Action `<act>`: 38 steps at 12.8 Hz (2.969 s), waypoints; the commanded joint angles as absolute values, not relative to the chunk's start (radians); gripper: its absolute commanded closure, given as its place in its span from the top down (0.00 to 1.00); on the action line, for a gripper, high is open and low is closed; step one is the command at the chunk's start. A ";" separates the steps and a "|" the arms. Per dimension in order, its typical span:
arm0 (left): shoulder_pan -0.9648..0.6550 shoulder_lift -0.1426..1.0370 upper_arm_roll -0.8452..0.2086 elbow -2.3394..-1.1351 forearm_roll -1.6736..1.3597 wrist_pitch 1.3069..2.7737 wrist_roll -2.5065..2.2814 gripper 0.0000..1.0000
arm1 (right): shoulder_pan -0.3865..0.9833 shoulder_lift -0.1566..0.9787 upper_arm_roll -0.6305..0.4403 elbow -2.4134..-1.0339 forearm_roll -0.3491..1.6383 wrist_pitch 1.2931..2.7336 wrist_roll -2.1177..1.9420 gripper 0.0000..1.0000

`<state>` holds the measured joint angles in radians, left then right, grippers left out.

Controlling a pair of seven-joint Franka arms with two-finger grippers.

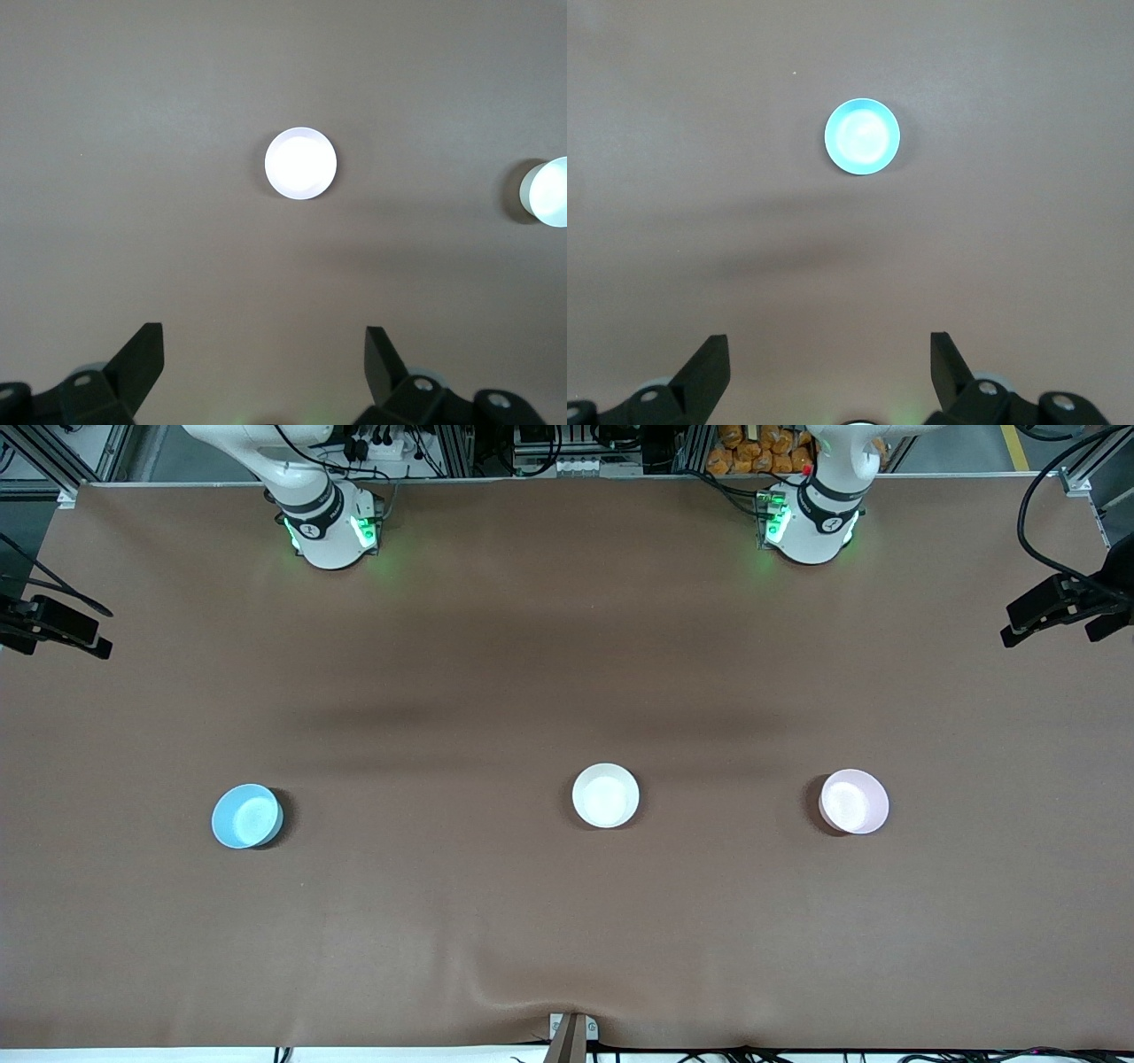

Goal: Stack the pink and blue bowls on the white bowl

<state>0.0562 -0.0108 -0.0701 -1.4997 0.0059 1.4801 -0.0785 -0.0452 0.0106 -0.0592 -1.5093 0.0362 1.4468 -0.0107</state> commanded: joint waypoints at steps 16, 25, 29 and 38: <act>0.041 0.034 -0.087 -1.439 0.002 1.477 -0.092 1.00 | -0.055 0.012 -0.051 -1.485 0.028 1.433 0.000 1.00; 0.044 0.040 -0.104 -1.451 0.000 1.480 -0.094 1.00 | -0.057 0.012 -0.051 -1.485 0.028 1.434 0.000 1.00; 0.113 0.032 -0.101 -1.630 0.003 1.665 -0.089 1.00 | -0.057 0.012 -0.052 -1.485 0.026 1.434 0.000 1.00; 0.229 0.176 -0.103 -2.060 -0.006 2.360 -0.014 1.00 | -0.080 0.070 -0.054 -1.488 0.026 1.437 -0.014 1.00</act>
<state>0.2091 0.1198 -0.0952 -2.0344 0.0059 2.2730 -0.0434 -0.0488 0.0315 -0.0629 -1.5045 0.0346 1.4444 -0.0107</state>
